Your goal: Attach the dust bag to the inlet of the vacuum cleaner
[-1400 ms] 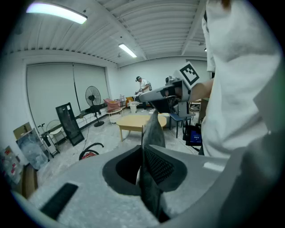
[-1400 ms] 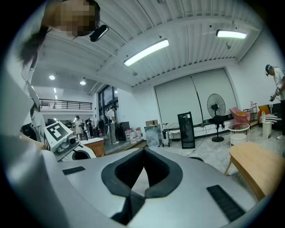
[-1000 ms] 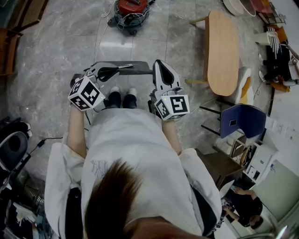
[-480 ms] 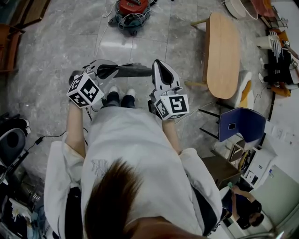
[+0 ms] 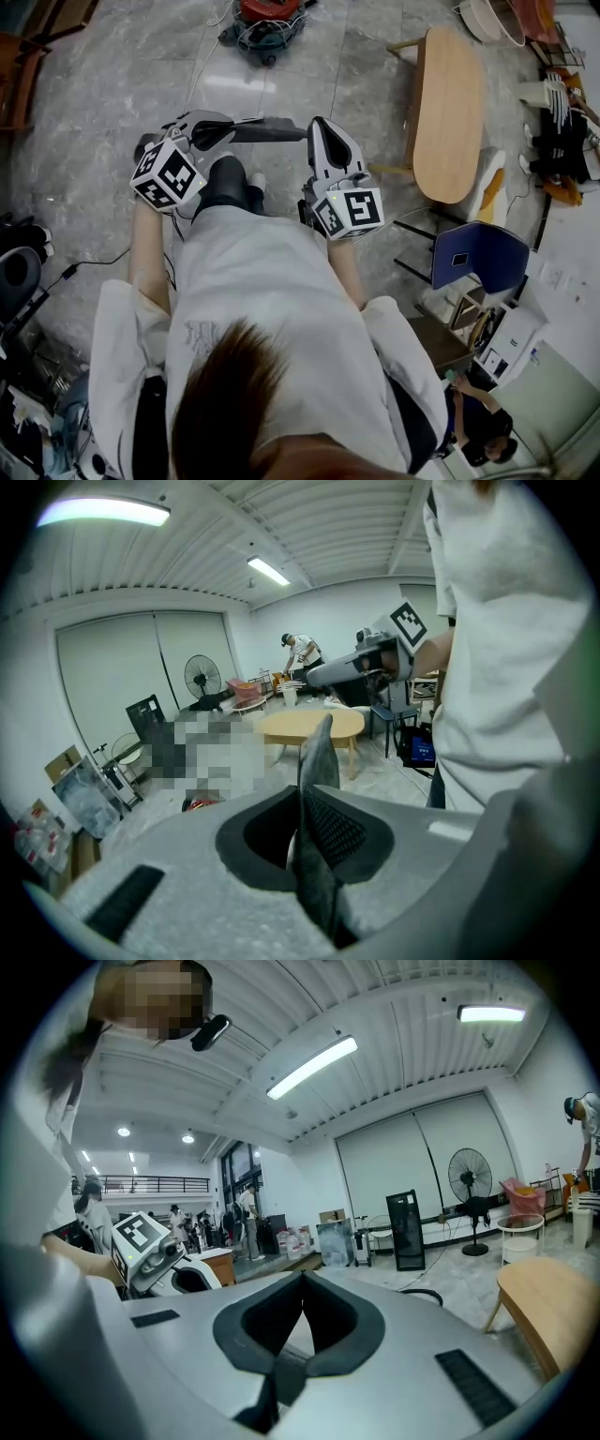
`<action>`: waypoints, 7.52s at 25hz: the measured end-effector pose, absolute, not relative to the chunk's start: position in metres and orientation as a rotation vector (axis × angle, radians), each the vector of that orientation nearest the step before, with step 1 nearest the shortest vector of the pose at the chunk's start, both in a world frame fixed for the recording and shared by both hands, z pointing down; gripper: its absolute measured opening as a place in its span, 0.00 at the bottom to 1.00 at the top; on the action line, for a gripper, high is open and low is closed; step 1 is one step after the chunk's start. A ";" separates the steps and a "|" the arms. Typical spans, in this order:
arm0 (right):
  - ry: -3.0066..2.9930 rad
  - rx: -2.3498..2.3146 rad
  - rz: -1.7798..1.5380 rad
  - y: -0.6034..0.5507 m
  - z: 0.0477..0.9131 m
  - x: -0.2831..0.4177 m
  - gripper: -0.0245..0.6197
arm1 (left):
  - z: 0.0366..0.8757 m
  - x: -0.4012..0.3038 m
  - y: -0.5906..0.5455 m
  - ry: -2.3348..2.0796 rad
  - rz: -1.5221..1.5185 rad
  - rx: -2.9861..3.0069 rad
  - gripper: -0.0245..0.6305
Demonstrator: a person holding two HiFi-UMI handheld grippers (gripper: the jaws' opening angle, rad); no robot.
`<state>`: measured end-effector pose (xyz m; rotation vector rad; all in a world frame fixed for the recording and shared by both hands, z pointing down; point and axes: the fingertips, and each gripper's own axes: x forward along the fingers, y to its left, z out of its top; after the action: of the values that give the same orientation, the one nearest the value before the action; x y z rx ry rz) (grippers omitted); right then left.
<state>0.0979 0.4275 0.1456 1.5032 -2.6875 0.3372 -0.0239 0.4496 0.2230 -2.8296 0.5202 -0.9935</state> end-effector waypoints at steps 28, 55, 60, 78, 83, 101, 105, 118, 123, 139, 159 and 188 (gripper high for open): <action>-2.578 1.714 0.356 0.251 0.144 0.015 0.04 | 0.243 -0.107 0.275 0.260 -0.976 -2.889 0.10; -2.647 1.513 0.402 0.072 0.164 0.058 0.04 | 0.258 -0.059 0.125 0.393 -1.058 -2.913 0.10; -2.654 1.460 0.413 0.046 0.173 0.075 0.04 | 0.263 -0.040 0.099 0.410 -1.069 -2.911 0.10; -2.680 1.420 0.399 0.016 0.166 0.072 0.04 | 0.258 -0.035 0.058 0.321 -1.085 -2.902 0.10; -2.712 1.309 0.337 0.012 0.161 0.046 0.04 | 0.257 -0.046 0.045 0.256 -1.096 -2.891 0.10; -2.369 0.648 0.172 0.036 0.281 -0.016 0.32 | 0.321 -0.038 0.042 0.003 -1.141 -2.917 0.10; -2.220 0.442 0.055 0.043 0.325 -0.019 0.30 | 0.346 -0.032 0.047 -0.050 -1.161 -2.918 0.10; -2.082 0.243 -0.033 0.046 0.443 -0.012 0.09 | 0.445 -0.020 0.043 -0.135 -1.280 -2.872 0.10; -2.077 0.231 0.023 0.046 0.497 -0.008 0.09 | 0.501 -0.017 0.043 -0.115 -1.333 -2.884 0.10; -2.091 0.217 0.153 0.038 0.653 -0.021 0.08 | 0.661 -0.032 0.034 -0.067 -1.513 -2.919 0.12; -2.035 0.385 0.255 0.017 0.709 -0.018 0.08 | 0.719 -0.029 0.012 -0.113 -1.520 -2.786 0.12; -2.041 0.553 0.377 -0.021 0.716 -0.002 0.08 | 0.726 -0.011 -0.031 -0.147 -1.481 -2.694 0.15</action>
<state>-0.0023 -0.0215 0.7163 0.5527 -2.0411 0.3767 -0.0106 -0.0313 0.7259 -2.6940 -0.1467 -1.4812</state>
